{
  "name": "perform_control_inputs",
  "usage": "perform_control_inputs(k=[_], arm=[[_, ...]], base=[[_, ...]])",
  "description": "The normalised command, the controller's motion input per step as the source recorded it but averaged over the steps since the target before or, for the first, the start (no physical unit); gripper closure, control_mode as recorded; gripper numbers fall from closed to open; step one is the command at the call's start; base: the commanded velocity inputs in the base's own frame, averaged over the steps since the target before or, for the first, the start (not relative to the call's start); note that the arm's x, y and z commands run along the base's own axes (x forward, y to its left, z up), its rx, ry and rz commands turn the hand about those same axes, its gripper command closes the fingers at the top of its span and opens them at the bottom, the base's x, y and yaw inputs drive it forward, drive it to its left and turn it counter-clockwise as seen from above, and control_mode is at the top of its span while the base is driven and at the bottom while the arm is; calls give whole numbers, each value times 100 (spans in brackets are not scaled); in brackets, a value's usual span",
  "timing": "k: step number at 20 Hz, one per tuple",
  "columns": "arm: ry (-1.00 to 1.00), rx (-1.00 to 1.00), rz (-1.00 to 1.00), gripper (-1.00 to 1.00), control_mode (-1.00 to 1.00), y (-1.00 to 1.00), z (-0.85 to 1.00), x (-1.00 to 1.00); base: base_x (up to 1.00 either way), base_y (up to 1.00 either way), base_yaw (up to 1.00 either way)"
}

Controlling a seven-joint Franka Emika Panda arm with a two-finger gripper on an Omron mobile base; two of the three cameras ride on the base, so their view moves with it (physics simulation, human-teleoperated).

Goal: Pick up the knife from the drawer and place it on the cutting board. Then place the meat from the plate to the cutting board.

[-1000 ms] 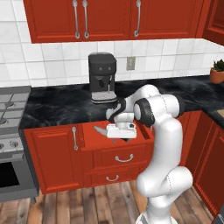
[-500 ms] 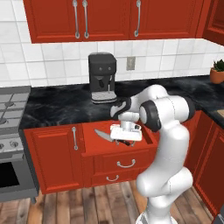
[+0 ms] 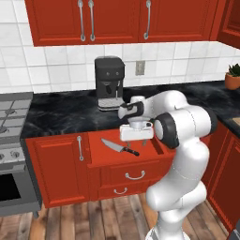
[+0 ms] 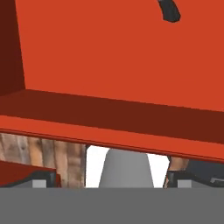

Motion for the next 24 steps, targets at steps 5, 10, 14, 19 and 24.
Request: perform_control_inputs(k=[5, 10, 14, 19, 24], arm=[[-7, 1, 29, -100, -100, -25, -30, 44], [-1, 0, 27, -100, -100, -7, -30, 32], [-7, 4, -1, -100, -100, 0, -19, 2], [-9, 8, 0, -100, -100, 0, -43, 3], [-13, 1, 0, -100, -100, 0, -24, 44]], base=[[0, 0, 0], [0, 0, 0], [0, 0, 0], [0, 0, 0], [0, 0, 0]])
